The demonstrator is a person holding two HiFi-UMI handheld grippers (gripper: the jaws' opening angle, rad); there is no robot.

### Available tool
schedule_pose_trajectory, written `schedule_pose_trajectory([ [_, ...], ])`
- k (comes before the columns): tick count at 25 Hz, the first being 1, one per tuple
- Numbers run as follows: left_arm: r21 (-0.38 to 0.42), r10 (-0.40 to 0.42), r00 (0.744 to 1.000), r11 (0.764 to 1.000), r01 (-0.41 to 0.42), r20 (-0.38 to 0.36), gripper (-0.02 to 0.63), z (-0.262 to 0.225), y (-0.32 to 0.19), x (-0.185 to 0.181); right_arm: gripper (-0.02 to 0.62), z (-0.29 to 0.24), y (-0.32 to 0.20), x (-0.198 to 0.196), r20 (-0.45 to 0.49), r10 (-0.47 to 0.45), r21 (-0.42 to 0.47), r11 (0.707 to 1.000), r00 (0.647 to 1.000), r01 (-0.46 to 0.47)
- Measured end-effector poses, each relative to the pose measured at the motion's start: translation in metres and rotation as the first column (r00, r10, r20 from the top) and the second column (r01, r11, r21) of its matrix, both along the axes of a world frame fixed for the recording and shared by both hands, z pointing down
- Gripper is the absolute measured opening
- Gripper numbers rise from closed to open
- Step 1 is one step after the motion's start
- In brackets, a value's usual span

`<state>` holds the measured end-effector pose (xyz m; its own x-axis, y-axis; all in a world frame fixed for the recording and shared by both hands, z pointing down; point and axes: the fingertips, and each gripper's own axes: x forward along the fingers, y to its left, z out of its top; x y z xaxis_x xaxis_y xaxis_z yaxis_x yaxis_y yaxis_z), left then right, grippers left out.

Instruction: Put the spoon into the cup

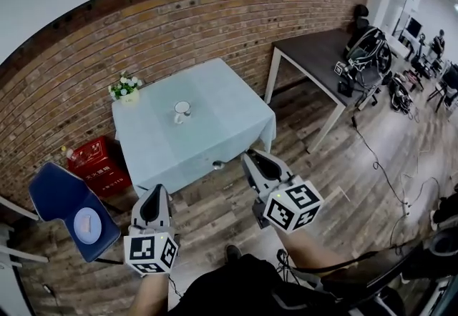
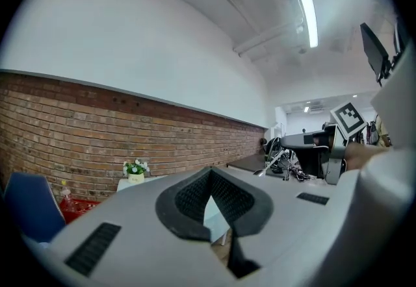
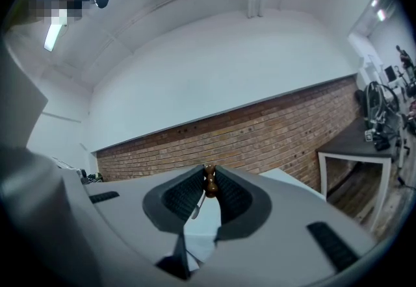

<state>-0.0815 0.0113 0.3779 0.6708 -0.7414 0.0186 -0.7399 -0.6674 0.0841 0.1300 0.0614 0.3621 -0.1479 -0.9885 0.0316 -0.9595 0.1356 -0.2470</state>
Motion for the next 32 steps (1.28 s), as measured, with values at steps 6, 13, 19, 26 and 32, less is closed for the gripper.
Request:
schedule_pose_trajectory([
  [6, 0.003, -0.021, 1.0, 1.0, 0.021, 0.004, 0.009, 0.005, -0.026, 0.034, 0.061, 0.005, -0.024, 0.026, -0.014, -0.043, 0.001, 0.999, 0.999, 0.043],
  [13, -0.006, -0.032, 0.999, 0.999, 0.032, 0.033, 0.009, 0.006, -0.046, 0.044, 0.061, 0.008, -0.055, 0.041, 0.011, -0.054, 0.006, 0.999, 0.998, 0.054],
  [19, -0.009, -0.019, 0.999, 1.0, 0.019, 0.025, 0.009, 0.01, -0.078, 0.048, 0.061, 0.008, -0.087, 0.044, 0.002, -0.039, -0.001, 0.999, 0.999, 0.039],
  [26, -0.012, -0.002, 1.0, 1.0, 0.003, 0.019, 0.009, 0.012, -0.132, 0.045, 0.061, 0.004, -0.138, 0.041, -0.016, -0.008, -0.014, 1.0, 1.0, 0.008],
  [32, -0.021, 0.048, 0.999, 0.999, -0.048, 0.001, 0.009, 0.015, -0.181, 0.044, 0.061, 0.011, -0.186, 0.039, -0.015, 0.037, -0.039, 0.999, 0.999, -0.038],
])
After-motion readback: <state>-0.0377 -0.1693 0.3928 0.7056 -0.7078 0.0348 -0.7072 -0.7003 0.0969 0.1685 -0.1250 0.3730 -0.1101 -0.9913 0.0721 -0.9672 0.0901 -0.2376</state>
